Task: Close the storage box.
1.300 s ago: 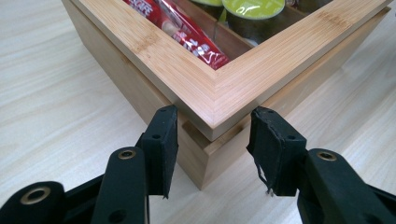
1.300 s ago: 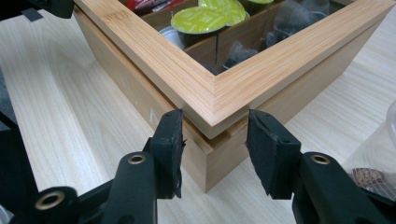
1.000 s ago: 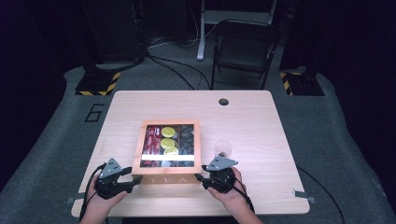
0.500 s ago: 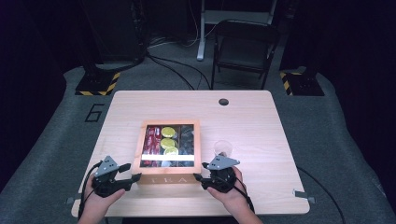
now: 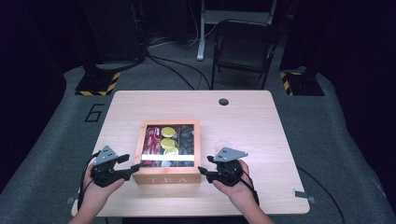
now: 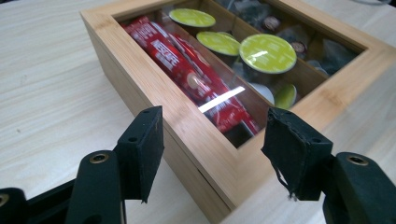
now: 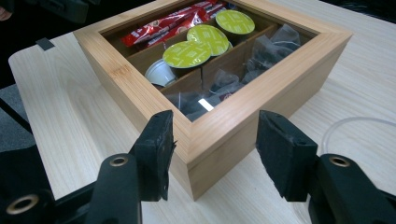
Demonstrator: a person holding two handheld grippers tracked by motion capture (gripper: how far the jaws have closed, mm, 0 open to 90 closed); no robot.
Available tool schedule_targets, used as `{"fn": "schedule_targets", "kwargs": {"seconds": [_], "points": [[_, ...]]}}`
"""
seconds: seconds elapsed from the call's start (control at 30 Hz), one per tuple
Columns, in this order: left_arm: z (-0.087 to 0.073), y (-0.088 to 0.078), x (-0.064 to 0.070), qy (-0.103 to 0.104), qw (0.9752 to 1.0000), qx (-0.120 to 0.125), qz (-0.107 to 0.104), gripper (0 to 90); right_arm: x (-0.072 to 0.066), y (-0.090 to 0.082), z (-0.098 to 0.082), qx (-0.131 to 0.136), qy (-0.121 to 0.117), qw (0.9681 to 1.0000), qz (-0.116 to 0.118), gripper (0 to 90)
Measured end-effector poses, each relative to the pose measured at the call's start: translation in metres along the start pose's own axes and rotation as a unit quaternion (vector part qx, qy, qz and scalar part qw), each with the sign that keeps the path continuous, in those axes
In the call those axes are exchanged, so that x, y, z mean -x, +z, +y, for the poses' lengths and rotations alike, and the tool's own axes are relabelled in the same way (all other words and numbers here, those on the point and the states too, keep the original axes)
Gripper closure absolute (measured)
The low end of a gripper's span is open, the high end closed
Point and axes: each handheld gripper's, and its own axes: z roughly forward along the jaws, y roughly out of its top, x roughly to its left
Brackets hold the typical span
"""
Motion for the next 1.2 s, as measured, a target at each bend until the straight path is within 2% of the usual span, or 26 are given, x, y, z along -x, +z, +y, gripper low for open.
{"fn": "schedule_targets", "kwargs": {"seconds": [0.1,0.17,0.33,0.4,0.53,0.7,0.73,0.87,0.93,1.13,1.2], "points": [[0.001,0.003,-0.004,-0.012,0.9999,0.008,0.009,38.0,0.002,-0.004,-0.004,-0.003,0.0,1.0,-0.002,45.9],[0.001,0.004,-0.01,-0.021,0.9995,0.013,0.019,38.0,0.004,-0.005,-0.01,-0.004,0.004,0.9999,-0.011,45.9],[-0.005,0.003,-0.019,-0.035,0.9987,0.016,0.033,38.0,0.012,-0.006,-0.019,-0.003,0.017,0.9997,-0.018,45.6],[-0.011,0.001,-0.026,-0.052,0.9977,0.019,0.04,38.0,0.014,-0.005,-0.022,0.003,0.025,0.9995,-0.021,45.6],[-0.016,-0.002,-0.033,-0.064,0.9967,0.02,0.046,38.0,0.016,-0.002,-0.028,-0.001,0.034,0.9992,-0.023,45.6],[-0.022,-0.003,-0.04,-0.069,0.9959,0.017,0.055,38.0,0.015,-0.001,-0.032,-0.003,0.031,0.9992,-0.025,45.6],[-0.025,-0.002,-0.042,-0.071,0.9957,0.012,0.058,38.0,0.014,0.0,-0.033,-0.006,0.021,0.9995,-0.025,45.5],[-0.031,0.001,-0.045,-0.069,0.9956,0.0,0.063,38.2,0.012,0.003,-0.036,-0.007,0.024,0.9994,-0.024,45.5],[-0.033,0.004,-0.045,-0.068,0.9954,-0.005,0.068,38.6,0.012,0.005,-0.037,-0.007,0.019,0.9996,-0.022,45.6],[-0.034,0.004,-0.045,-0.061,0.996,-0.009,0.064,39.1,0.014,0.008,-0.04,-0.014,0.019,0.9995,-0.021,45.4],[-0.033,0.003,-0.044,-0.061,0.9961,-0.003,0.064,39.1,0.013,0.008,-0.04,-0.013,0.021,0.9994,-0.023,45.3]]}}
